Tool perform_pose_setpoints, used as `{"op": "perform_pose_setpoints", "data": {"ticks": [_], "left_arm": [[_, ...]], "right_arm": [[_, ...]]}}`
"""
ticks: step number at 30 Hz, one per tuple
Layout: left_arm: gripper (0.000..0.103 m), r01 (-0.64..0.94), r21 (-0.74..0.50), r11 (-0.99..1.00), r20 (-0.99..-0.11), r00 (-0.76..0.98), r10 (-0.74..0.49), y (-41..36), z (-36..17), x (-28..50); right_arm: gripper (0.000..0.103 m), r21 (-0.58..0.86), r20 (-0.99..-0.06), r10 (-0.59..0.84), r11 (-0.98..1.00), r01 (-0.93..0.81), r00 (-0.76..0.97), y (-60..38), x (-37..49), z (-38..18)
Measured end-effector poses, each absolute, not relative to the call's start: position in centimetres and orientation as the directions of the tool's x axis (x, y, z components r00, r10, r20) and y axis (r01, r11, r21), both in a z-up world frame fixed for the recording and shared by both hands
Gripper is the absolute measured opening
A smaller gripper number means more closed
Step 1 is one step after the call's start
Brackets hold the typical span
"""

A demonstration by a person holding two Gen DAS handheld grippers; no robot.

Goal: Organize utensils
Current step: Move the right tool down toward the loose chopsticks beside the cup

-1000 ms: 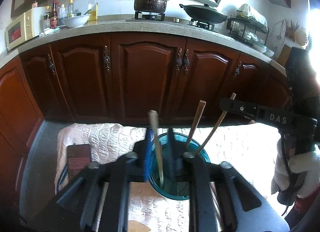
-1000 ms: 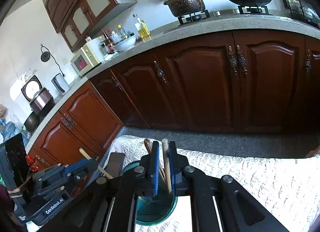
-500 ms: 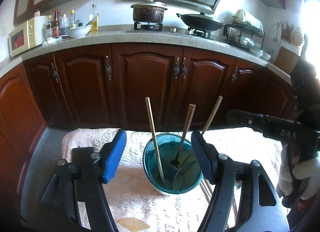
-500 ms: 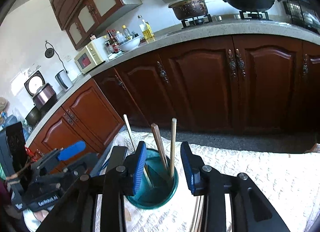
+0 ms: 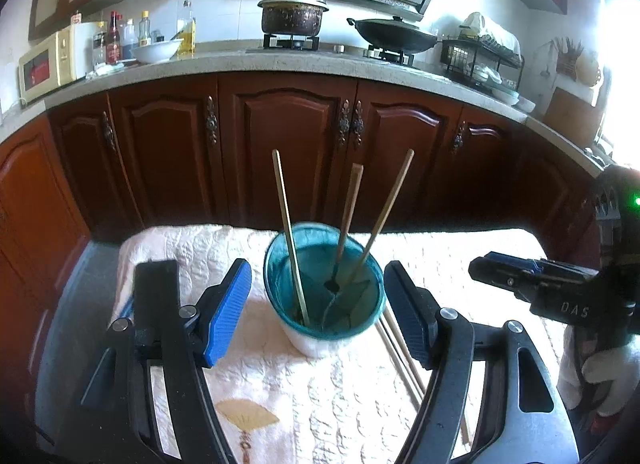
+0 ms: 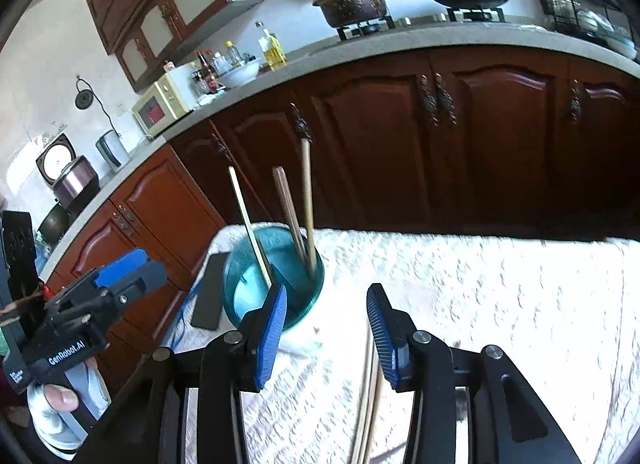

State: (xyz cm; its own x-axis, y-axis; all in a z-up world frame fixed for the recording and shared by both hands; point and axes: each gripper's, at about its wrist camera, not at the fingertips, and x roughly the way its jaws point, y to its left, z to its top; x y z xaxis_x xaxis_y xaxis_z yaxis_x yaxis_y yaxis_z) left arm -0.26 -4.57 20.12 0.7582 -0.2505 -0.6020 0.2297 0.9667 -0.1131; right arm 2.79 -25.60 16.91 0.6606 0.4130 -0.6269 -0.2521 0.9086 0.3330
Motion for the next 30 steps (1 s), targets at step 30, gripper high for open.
{"op": "perform_pose_setpoints", "data": {"ticks": [30], "left_arm": [[0.069,0.226,-0.146,0.963,-0.694,0.670,-0.263,-6.6,14.1,-2.2]], "right_arm": [[0.042,0.337,-0.750,0.363,0.929,-0.153,0.552,-28.3,-1.2,9.5]]}}
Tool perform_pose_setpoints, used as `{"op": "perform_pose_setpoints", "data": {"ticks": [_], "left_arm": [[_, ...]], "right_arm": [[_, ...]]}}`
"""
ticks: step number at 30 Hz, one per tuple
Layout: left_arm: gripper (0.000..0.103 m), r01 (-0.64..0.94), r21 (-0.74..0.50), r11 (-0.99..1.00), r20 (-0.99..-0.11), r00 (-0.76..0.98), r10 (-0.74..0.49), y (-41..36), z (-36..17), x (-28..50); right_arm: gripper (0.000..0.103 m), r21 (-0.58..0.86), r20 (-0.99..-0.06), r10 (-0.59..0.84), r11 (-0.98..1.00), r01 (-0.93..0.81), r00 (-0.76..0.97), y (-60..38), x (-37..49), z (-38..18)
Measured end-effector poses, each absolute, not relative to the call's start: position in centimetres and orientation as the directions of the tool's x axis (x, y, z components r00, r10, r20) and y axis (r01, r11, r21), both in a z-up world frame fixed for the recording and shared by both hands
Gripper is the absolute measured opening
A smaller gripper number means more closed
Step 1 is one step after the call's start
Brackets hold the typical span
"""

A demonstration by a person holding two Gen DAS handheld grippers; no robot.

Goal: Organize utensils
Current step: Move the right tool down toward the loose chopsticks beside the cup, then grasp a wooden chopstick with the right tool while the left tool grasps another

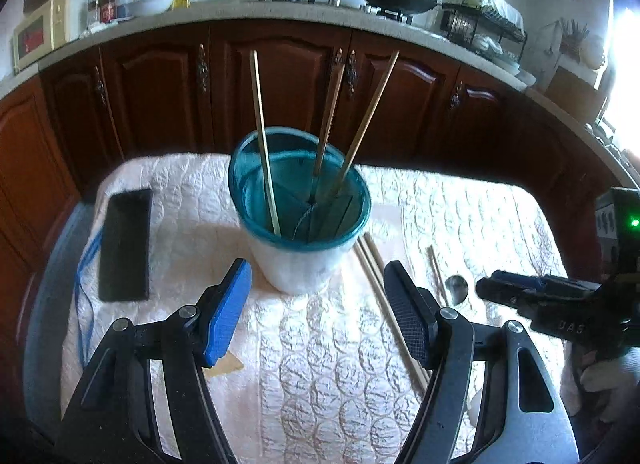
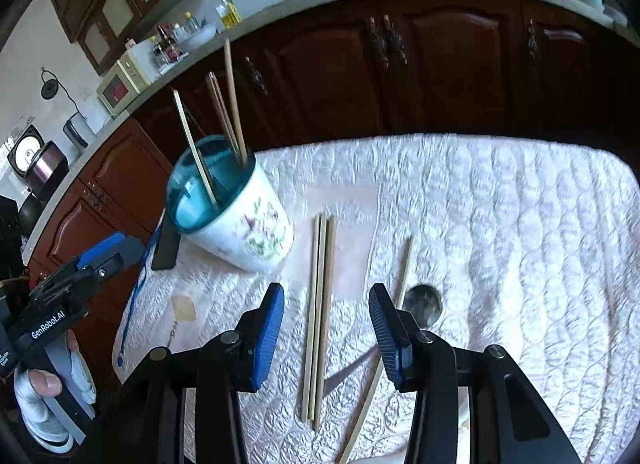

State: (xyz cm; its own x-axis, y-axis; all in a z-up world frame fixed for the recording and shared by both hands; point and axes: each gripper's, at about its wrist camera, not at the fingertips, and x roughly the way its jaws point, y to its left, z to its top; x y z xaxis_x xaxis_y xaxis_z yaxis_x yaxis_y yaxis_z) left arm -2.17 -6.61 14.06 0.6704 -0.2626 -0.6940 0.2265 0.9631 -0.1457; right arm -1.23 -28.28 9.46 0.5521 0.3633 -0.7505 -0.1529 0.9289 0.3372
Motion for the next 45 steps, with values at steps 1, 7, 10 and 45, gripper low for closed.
{"op": "perform_pose_setpoints", "data": {"ticks": [1,7,10,45], "left_arm": [[0.069,0.225,-0.145,0.964,-0.698,0.667,-0.261,-6.6,13.8,-2.1],[0.069,0.214,-0.148,0.966,-0.716,0.650,-0.254,-6.2,12.8,-2.0],[0.069,0.212,-0.146,0.966,-0.722,0.645,-0.251,-6.0,12.3,-2.0],[0.069,0.220,-0.190,0.957,-0.785,0.551,-0.283,-6.7,8.6,-1.1]], "right_arm": [[0.039,0.343,-0.759,0.374,0.925,-0.161,0.532,-27.9,-1.0,8.7],[0.028,0.358,-0.796,0.392,0.919,-0.164,0.461,-26.0,0.6,4.7],[0.026,0.356,-0.817,0.386,0.922,-0.152,0.429,-25.4,1.5,2.8],[0.006,0.409,-0.807,0.402,0.909,-0.081,0.432,-24.6,2.3,-0.3]]}}
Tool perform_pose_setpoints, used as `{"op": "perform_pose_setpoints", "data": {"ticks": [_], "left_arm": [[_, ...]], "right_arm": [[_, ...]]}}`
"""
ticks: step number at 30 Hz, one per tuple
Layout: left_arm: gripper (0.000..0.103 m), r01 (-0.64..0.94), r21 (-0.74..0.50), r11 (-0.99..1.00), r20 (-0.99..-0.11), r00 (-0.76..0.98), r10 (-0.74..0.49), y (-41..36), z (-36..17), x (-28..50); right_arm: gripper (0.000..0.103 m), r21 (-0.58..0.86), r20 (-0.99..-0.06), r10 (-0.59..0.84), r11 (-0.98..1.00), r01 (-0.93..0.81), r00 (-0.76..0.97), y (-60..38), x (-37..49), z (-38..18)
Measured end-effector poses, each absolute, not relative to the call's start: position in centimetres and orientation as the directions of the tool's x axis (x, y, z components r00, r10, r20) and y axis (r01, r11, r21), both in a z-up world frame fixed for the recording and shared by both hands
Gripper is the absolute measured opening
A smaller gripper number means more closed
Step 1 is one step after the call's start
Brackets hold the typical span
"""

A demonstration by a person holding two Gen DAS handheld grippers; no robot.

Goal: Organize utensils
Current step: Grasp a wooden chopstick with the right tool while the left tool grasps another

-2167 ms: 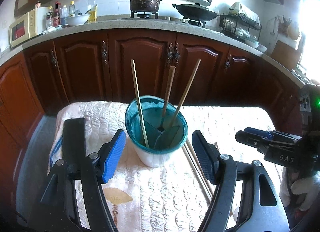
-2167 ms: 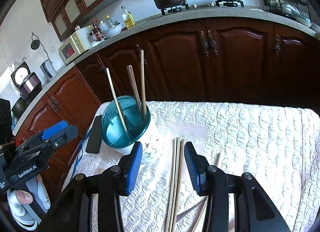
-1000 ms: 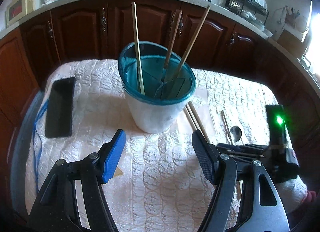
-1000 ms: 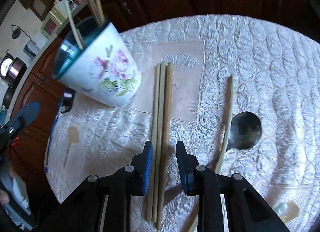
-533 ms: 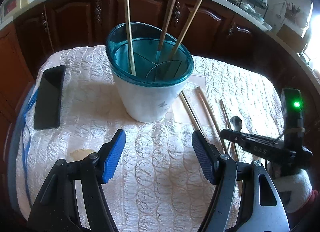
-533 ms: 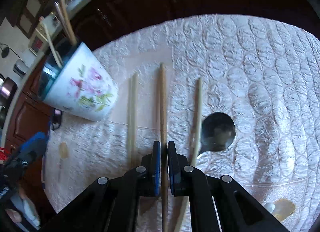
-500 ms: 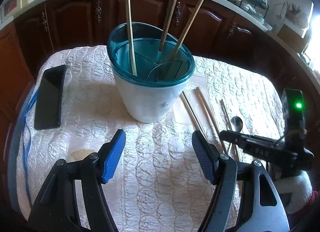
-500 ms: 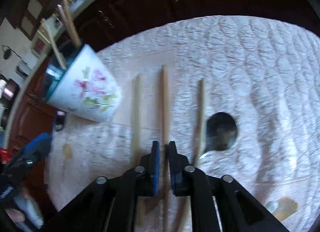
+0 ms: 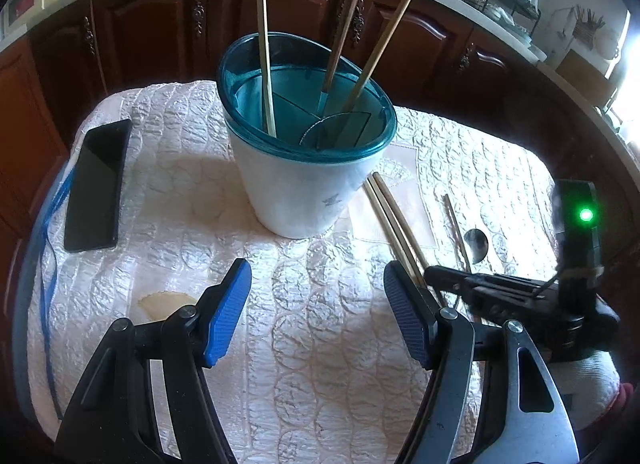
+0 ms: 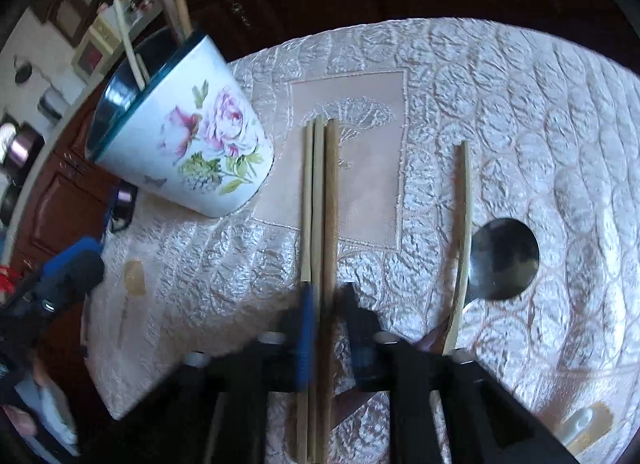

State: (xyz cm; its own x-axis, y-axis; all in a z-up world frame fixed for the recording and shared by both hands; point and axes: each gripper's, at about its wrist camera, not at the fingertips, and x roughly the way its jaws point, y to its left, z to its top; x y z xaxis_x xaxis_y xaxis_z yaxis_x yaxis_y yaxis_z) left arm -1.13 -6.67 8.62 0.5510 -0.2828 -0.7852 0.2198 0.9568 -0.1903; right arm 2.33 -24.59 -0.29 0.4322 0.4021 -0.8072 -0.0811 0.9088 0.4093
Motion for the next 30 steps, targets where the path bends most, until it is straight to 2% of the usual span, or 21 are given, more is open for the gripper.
{"op": "perform_pose_setpoints", "data": {"ticks": [5,9,15,16,18,19,24,26,28,30], "left_arm": [[0.069,0.215,-0.191,0.958,-0.785,0.552,-0.281,-6.6,8.6,-1.0],[0.069,0.201,-0.193,0.960,-0.787,0.553,-0.274,-6.1,8.6,-1.0],[0.069,0.211,-0.209,0.955,-0.814,0.504,-0.289,-6.3,7.4,-1.1],[0.069,0.212,-0.208,0.955,-0.816,0.500,-0.289,-6.4,7.3,-1.1],[0.069,0.207,-0.215,0.954,-0.822,0.489,-0.291,-6.4,6.7,-0.9],[0.069,0.205,-0.224,0.953,-0.824,0.482,-0.297,-6.4,6.5,-0.8],[0.069,0.206,-0.277,0.938,-0.826,0.449,-0.342,-7.6,5.5,0.4],[0.068,0.206,-0.285,0.936,-0.826,0.442,-0.349,-8.4,5.1,1.0],[0.068,0.203,-0.298,0.933,-0.827,0.433,-0.358,-8.9,4.7,1.6],[0.062,0.192,-0.300,0.935,-0.834,0.424,-0.354,-9.6,4.1,2.3]], "right_arm": [[0.006,0.493,-0.767,0.459,0.869,-0.047,0.449,-27.1,0.8,0.3],[0.006,0.566,-0.729,0.552,0.819,-0.097,0.404,-26.6,-1.6,0.9],[0.006,0.558,-0.773,0.579,0.815,-0.155,0.260,-21.6,-3.8,-1.6],[0.008,0.555,-0.775,0.578,0.816,-0.162,0.254,-21.5,-3.7,-1.7],[0.019,0.567,-0.756,0.590,0.807,-0.167,0.283,-22.3,-3.4,-0.6],[0.022,0.554,-0.753,0.576,0.816,-0.167,0.318,-23.0,-2.9,0.2],[0.022,0.435,-0.794,0.407,0.899,-0.046,0.451,-29.0,1.4,2.4],[0.022,0.356,-0.831,0.319,0.935,-0.005,0.455,-30.5,3.5,2.4],[0.022,0.328,-0.853,0.288,0.944,0.018,0.436,-31.5,5.5,1.8],[0.022,0.297,-0.877,0.262,0.954,0.027,0.403,-32.5,7.4,0.9]]}}
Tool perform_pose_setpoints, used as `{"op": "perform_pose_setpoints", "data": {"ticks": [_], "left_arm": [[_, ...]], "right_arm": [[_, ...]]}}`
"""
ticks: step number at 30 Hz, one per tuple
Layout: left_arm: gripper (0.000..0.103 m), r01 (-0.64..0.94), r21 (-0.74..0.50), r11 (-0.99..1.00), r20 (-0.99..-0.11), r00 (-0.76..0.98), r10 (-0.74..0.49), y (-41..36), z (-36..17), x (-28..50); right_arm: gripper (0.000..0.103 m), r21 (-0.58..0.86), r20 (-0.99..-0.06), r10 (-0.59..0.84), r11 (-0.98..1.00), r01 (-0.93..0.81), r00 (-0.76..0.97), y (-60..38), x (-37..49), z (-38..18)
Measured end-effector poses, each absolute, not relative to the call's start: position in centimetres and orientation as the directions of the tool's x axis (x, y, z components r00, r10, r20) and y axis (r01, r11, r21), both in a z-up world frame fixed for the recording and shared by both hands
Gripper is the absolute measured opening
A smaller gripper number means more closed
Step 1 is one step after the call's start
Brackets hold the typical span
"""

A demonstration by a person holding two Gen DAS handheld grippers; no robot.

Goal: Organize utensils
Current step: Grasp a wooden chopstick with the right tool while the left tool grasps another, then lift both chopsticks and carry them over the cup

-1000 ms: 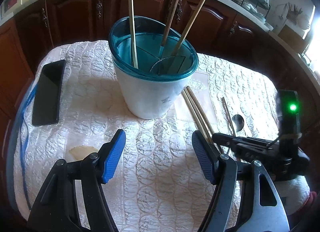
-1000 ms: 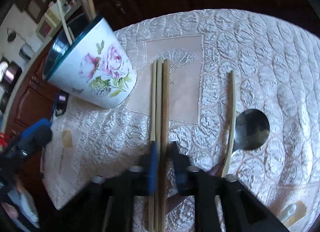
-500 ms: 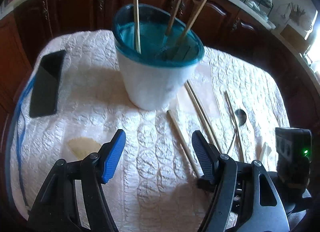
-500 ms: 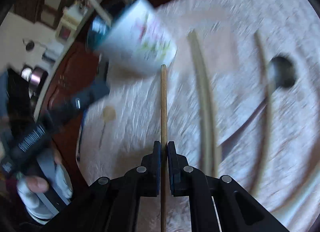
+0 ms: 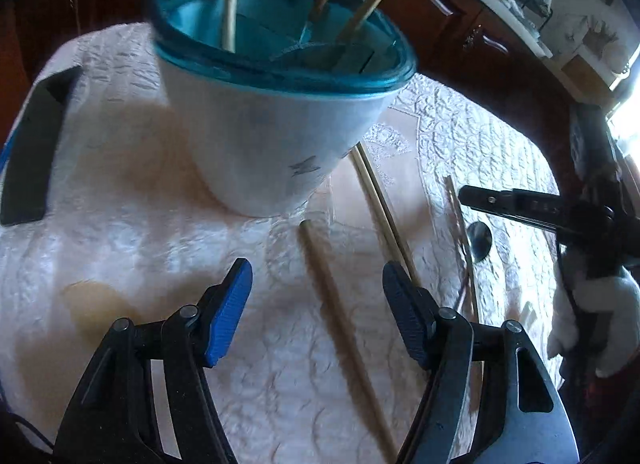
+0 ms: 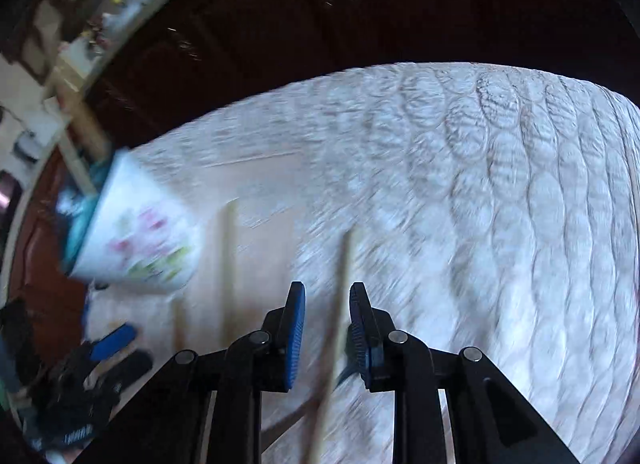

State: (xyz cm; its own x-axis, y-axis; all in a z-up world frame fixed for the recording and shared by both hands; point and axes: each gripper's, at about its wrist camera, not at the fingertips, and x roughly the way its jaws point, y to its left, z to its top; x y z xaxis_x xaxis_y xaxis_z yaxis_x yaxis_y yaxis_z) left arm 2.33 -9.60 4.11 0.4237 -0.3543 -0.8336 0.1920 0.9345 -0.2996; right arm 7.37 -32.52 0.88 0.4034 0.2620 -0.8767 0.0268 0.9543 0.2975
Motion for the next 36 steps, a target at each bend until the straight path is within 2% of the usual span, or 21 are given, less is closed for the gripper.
{"op": "perform_pose_setpoints", "data": {"ticks": [4,6,7,8,9,15,25,36], "left_arm": [[0.047,0.177,-0.282,0.943,-0.857,0.396,-0.331,-10.5,2.6,3.7],[0.042,0.169,-0.282,0.944,-0.856,0.401,-0.327,-10.7,2.1,4.1],[0.032,0.168,-0.276,0.946,-0.853,0.410,-0.322,-10.8,2.1,4.2],[0.017,0.167,-0.269,0.949,-0.856,0.410,-0.315,-10.8,2.1,4.3],[0.011,0.167,-0.274,0.947,-0.856,0.406,-0.319,-10.6,2.1,4.4],[0.006,0.186,-0.338,0.923,-0.814,0.434,-0.386,-8.5,4.6,2.5],[0.006,0.270,-0.323,0.907,-0.721,0.551,-0.421,-4.7,12.2,-2.1],[0.006,0.289,-0.297,0.910,-0.659,0.628,-0.415,-2.3,17.1,-5.0]], "right_arm": [[0.021,0.290,-0.895,0.264,0.957,0.019,0.360,-32.6,9.3,-0.7],[0.014,0.273,-0.895,0.255,0.962,-0.003,0.366,-32.1,9.9,-0.7],[0.007,0.270,-0.894,0.256,0.963,-0.015,0.367,-32.1,10.0,-0.6],[0.007,0.278,-0.891,0.264,0.960,-0.018,0.370,-31.5,10.2,-0.5],[0.007,0.287,-0.886,0.274,0.958,-0.021,0.374,-31.2,10.5,-0.2],[0.006,0.344,-0.829,0.340,0.936,-0.074,0.445,-30.8,9.7,4.6],[0.005,0.362,-0.718,0.415,0.908,-0.209,0.559,-30.7,3.5,14.1],[0.005,0.336,-0.652,0.450,0.893,-0.300,0.610,-28.4,-0.6,18.3]]}}
